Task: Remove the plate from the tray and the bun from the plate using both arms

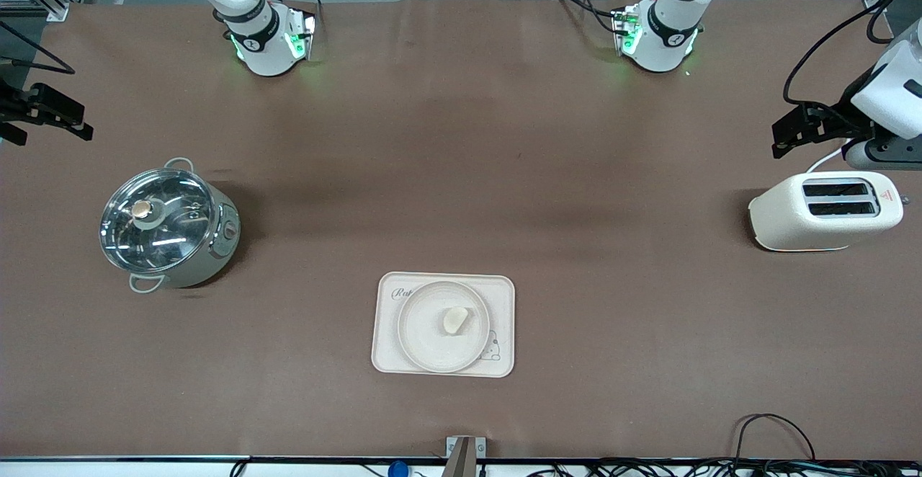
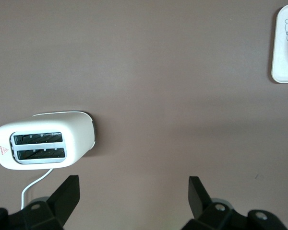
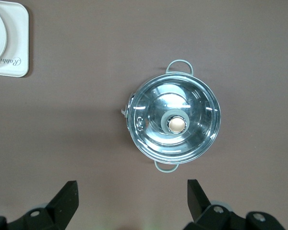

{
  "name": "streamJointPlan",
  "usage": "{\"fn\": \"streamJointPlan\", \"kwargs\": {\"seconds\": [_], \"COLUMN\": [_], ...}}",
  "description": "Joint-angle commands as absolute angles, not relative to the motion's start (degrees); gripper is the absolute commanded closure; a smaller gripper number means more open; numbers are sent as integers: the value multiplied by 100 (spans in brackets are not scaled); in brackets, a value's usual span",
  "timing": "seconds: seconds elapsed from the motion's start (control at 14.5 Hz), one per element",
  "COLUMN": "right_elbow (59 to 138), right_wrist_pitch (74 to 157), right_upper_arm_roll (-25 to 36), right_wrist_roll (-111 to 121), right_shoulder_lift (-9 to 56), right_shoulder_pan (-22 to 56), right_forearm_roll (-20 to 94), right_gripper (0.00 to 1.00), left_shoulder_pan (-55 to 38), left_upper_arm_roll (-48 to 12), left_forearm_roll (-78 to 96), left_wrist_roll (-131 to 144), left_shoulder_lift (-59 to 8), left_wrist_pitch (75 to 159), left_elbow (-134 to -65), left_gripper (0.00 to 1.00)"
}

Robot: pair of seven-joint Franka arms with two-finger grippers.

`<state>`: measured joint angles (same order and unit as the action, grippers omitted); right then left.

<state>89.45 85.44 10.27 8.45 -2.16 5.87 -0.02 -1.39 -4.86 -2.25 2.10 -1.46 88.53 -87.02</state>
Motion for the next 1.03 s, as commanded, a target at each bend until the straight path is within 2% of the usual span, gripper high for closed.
{"fn": "streamJointPlan", "kwargs": {"seconds": [0.0,0.96], "right_elbow": [8982,8974], "right_wrist_pitch": [8561,8332], "right_upper_arm_roll": [967,932], "right_wrist_roll": [756,756], "right_shoulder_lift": [-281,-316], "right_shoulder_pan": [589,668], "right_forearm_roll": [-9,-9], "right_gripper": [0,0], "left_shoulder_pan": [-149,-149], "left_upper_arm_roll": [-492,-492], "left_forearm_roll": [-316,-316], "left_wrist_roll": [202,237], "left_shoulder_lift": [-184,-176], "left_wrist_pitch": [8754,8754], "left_elbow": [-8604,-8604], "left_gripper": [0,0]}}
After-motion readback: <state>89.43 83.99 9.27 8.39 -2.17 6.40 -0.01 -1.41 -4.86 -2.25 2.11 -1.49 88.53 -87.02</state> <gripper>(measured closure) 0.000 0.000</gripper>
